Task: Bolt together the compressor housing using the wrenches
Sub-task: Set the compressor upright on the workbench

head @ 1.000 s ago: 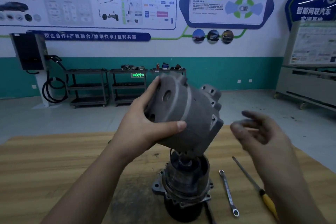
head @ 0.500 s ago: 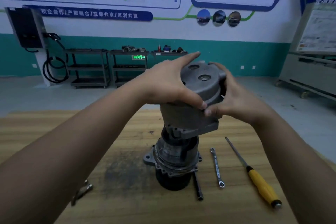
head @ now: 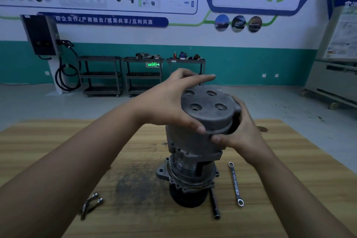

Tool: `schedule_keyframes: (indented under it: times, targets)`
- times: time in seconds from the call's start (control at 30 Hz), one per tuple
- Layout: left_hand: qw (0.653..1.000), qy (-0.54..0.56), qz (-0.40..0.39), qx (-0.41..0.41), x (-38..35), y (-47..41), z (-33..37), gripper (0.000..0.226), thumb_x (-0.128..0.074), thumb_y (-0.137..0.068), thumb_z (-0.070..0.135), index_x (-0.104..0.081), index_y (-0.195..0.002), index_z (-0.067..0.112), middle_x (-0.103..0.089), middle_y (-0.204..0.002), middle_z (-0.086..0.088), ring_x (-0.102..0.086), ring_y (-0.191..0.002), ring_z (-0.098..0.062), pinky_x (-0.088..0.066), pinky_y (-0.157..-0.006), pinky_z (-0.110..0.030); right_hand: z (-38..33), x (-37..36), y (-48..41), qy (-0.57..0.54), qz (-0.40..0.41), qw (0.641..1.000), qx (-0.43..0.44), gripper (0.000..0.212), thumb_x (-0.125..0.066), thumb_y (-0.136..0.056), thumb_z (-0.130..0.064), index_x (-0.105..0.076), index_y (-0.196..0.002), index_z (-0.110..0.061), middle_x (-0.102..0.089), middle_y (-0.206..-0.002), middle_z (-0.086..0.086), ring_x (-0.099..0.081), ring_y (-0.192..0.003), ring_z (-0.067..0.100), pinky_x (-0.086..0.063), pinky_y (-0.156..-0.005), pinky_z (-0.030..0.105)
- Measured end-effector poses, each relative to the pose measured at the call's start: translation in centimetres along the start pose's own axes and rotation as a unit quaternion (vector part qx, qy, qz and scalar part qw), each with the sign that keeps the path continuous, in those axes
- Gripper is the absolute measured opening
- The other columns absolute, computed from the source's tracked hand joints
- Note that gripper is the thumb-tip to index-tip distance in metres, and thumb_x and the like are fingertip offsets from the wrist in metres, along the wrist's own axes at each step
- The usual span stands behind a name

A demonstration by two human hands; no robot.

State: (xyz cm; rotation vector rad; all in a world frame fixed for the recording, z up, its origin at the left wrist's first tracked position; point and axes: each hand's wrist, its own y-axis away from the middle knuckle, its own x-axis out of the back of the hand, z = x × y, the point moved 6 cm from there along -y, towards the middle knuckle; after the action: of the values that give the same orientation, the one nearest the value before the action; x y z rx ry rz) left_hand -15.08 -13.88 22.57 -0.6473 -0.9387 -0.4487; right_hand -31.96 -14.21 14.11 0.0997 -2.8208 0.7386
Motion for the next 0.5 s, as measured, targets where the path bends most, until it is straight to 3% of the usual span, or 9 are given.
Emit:
schedule_keyframes:
  times: [0.07,0.2,0.27,0.37,0.5]
  targets:
    - [1.0,0.002,0.007,-0.011,0.0,0.2,-0.2,0.1,-0.085,-0.052,0.05,-0.029,-0.135,0.056,-0.025,-0.129,0.02,-0.032,-0.118,-0.001,-0.031,-0.096,-0.018,0.3,0.2,-0.1,-0.012,-0.01,1.0,-0.009,0.114,-0.09,-0.023,-0.06,-0.038,-0.125,-0.049,-0.059,-0.12,-0.022,-0.055,-0.116,0.0,-0.05,-0.083,0.015]
    - [0.996,0.068,0.064,-0.006,-0.6,0.7,-1.2,0.093,-0.087,-0.054,0.043,-0.036,-0.132,0.052,-0.028,-0.128,0.017,-0.037,-0.121,-0.008,-0.037,-0.102,-0.027,0.8,-0.1,-0.1,-0.032,-0.043,0.998,-0.022,0.126,-0.09,-0.023,-0.058,-0.037,-0.135,-0.033,-0.059,-0.122,-0.015,-0.057,-0.115,0.004,-0.052,-0.082,0.021]
    - [0.992,0.095,0.077,-0.012,-1.1,0.8,-1.8,0.09,-0.088,-0.055,0.039,-0.038,-0.13,0.051,-0.028,-0.129,0.017,-0.039,-0.119,-0.006,-0.038,-0.098,-0.018,1.3,-0.3,0.0,-0.033,-0.05,0.998,-0.025,0.128,-0.09,-0.023,-0.057,-0.036,-0.136,-0.028,-0.059,-0.124,-0.01,-0.057,-0.115,0.005,-0.051,-0.082,0.02]
    - [0.989,0.126,0.081,-0.012,-2.0,1.1,-2.4,0.09,-0.089,-0.056,0.036,-0.038,-0.129,0.053,-0.03,-0.126,0.019,-0.039,-0.109,0.011,-0.036,-0.082,-0.001,2.1,-0.6,0.3,-0.042,-0.066,0.996,-0.041,0.131,-0.091,-0.023,-0.055,-0.034,-0.138,-0.026,-0.058,-0.126,-0.009,-0.056,-0.115,0.004,-0.05,-0.084,0.019]
    - [0.984,0.149,0.099,-0.006,-3.2,1.7,-2.9,0.09,-0.087,-0.052,0.042,-0.038,-0.125,0.058,-0.031,-0.127,0.019,-0.04,-0.11,0.009,-0.037,-0.081,-0.006,3.2,-0.9,0.6,-0.045,-0.088,0.993,-0.061,0.127,-0.092,-0.025,-0.054,-0.033,-0.136,-0.032,-0.057,-0.125,-0.016,-0.054,-0.119,0.004,-0.05,-0.085,0.021]
